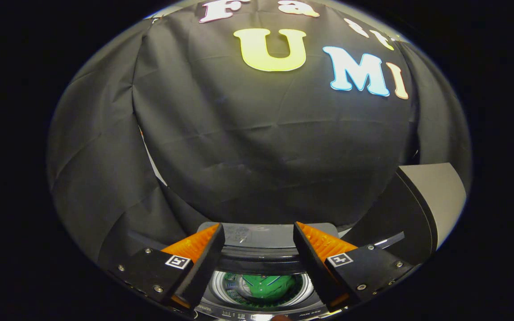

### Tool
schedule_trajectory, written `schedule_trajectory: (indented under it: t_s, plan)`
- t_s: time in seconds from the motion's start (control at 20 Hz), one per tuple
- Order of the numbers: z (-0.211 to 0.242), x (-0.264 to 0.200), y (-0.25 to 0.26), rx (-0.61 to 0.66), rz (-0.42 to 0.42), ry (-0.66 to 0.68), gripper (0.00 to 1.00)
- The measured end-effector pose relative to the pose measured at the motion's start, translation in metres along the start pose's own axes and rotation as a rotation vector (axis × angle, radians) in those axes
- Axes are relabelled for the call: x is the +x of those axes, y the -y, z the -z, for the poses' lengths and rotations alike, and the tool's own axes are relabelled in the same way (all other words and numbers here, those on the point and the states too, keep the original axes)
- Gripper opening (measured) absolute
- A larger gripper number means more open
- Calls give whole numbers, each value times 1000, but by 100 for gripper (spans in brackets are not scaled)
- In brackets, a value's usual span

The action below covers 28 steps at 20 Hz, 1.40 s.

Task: Put the clothes into the washing machine and then close the washing machine lid.

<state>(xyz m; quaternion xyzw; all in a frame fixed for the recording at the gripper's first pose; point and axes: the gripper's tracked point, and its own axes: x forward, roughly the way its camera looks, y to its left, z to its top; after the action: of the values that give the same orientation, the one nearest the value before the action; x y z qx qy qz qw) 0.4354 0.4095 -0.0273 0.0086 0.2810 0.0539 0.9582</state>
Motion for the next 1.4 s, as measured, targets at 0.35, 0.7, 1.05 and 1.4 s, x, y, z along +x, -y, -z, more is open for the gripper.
schedule_trajectory:
  t_s: [0.35, 0.7, 1.05, 1.4]
  plan:
    - [-5, -17, -1, -22, -9, 66, 94]
    - [17, -21, 0, -9, -18, 14, 94]
    - [57, -27, -6, -40, -45, -44, 93]
    - [89, -28, -2, -58, -49, -81, 93]
